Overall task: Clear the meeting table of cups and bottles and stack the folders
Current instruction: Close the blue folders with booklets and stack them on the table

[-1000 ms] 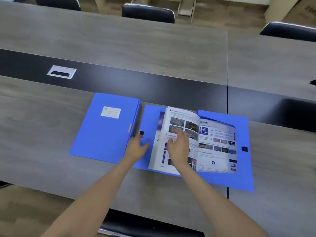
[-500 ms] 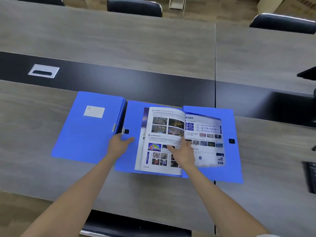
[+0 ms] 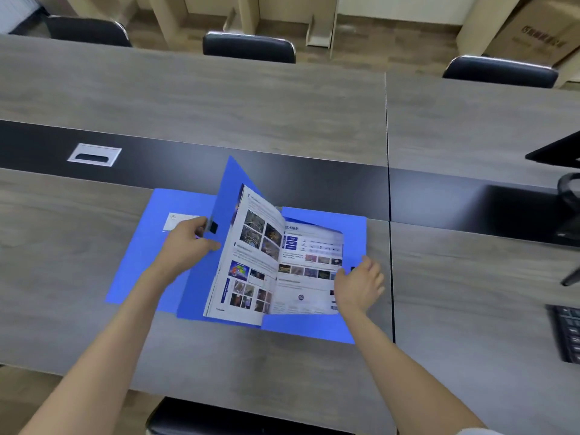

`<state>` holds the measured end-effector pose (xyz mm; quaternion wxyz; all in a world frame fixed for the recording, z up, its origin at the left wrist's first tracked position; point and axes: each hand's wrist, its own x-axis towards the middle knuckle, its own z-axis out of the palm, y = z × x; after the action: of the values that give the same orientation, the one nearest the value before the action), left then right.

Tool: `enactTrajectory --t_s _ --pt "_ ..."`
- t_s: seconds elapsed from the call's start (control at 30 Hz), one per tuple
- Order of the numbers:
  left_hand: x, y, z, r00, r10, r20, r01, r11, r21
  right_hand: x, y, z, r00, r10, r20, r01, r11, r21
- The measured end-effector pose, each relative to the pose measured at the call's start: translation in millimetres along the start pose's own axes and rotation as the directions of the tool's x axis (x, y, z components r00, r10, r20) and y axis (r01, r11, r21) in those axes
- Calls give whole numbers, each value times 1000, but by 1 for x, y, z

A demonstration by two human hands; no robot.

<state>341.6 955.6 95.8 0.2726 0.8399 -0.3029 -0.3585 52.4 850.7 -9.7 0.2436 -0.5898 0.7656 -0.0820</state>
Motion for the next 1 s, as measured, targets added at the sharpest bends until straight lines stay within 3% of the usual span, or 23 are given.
enactTrajectory --t_s 0.1,0.17,0.23,0.33,0.43,0.5,0.6,0.73,0.83,0.9,1.0 --pt "-28 25 27 969 124 215 -113 992 -65 9 13 -2 960 207 189 -220 974 51" --pt "-34 32 61 940 137 314 -81 979 -186 7 19 -1 935 198 296 -245 960 134" --pt "-31 31 94 938 125 322 -43 967 -251 2 20 -4 945 153 288 -220 951 217" --pt "-19 12 126 939 166 301 -172 985 -6 -1 18 -14 943 112 314 -240 881 407" --pt "-13 -10 147 911 48 410 -131 975 178 -3 8 -35 886 87 455 -354 762 543" --pt "-13 -18 161 912 3 410 -129 951 280 -3 4 -40 844 32 536 -391 720 573" --pt "-14 -15 173 932 2 363 -140 924 355 -3 4 -28 863 -43 503 -289 775 562" --pt "-8 -17 169 949 26 313 -159 900 405 3 8 -9 923 -20 385 -145 907 395" --pt "4 -27 161 989 -62 136 17 952 307 9 12 -2 932 -14 362 -114 937 330" --pt "9 -34 157 977 -144 158 106 969 224 13 17 3 935 -11 355 -105 946 307" --pt "9 -36 161 976 -130 176 79 959 272 15 22 6 950 39 310 -117 964 239"
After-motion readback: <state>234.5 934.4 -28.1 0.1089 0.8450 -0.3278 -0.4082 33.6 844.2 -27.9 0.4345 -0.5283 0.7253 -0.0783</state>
